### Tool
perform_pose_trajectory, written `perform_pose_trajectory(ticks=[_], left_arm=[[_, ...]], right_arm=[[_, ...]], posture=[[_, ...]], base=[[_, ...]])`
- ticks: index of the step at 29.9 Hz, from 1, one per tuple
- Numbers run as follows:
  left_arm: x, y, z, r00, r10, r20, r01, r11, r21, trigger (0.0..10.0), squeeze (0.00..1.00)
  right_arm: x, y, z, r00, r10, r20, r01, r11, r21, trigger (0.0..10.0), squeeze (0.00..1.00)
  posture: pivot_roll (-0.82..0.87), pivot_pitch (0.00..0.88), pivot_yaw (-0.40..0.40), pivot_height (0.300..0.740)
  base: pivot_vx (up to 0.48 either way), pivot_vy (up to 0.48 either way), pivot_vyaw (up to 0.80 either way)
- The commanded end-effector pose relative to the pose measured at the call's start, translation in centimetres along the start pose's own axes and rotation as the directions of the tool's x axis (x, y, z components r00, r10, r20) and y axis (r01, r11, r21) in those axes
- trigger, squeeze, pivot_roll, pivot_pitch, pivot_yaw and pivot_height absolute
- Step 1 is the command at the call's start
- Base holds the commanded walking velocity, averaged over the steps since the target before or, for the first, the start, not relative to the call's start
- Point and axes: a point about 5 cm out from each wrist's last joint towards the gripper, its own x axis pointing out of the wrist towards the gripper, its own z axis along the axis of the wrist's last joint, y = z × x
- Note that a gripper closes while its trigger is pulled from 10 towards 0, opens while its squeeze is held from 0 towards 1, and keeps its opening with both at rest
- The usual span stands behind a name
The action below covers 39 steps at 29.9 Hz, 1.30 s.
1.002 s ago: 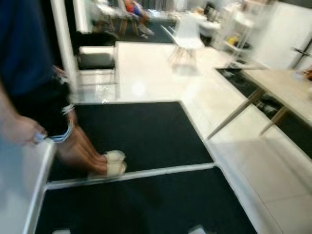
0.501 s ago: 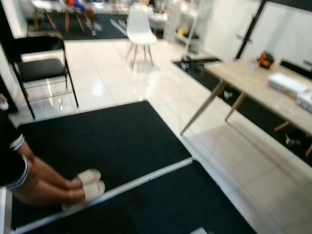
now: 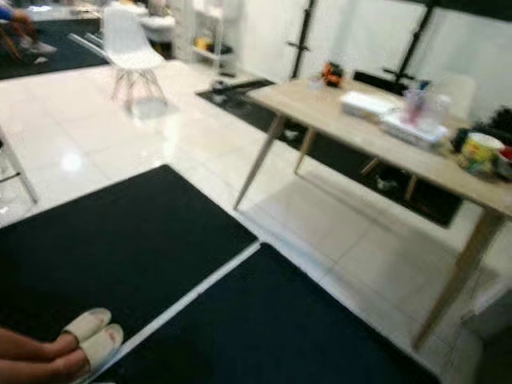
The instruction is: Restocking fridge
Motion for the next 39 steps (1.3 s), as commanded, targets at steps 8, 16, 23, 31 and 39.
perform_pose_trajectory(ticks=[8,16,23,31,39], left_arm=[[0.0,-0.2,0.0,1.000,-0.003,-0.005,0.003,1.000,0.024,10.0,0.00],[0.0,-0.1,0.0,1.000,0.000,-0.005,0.000,1.000,0.028,10.0,0.00],[0.0,-0.2,0.0,1.000,0.002,-0.002,-0.002,1.000,0.031,10.0,0.00],[-0.1,0.8,-0.1,1.000,0.014,-0.013,-0.014,1.000,0.016,10.0,0.00],[-0.2,2.1,0.7,0.999,0.032,-0.007,-0.032,0.999,0.036,10.0,0.00]], right_arm=[[-0.1,-0.4,-0.3,1.000,-0.021,-0.020,0.021,1.000,-0.002,10.0,0.00],[-0.1,-0.5,-0.5,0.999,-0.036,-0.027,0.036,0.999,0.011,10.0,0.00],[-0.2,-0.9,-0.5,0.998,-0.061,-0.029,0.063,0.997,0.041,10.0,0.00],[-0.1,-0.5,-0.5,0.997,-0.070,-0.024,0.072,0.994,0.087,10.0,0.00],[0.1,1.5,-1.6,0.998,-0.041,-0.045,0.046,0.992,0.121,10.0,0.00]], posture=[[-0.06,0.000,-0.034,0.740],[-0.06,0.000,-0.034,0.740],[-0.07,0.000,-0.036,0.740],[-0.09,0.000,0.002,0.740],[-0.09,0.000,0.027,0.740]], base=[[0.000,0.000,-0.78],[0.000,0.000,-0.78],[0.000,0.000,-0.78],[0.000,0.000,-0.78],[0.000,0.000,-0.78]])
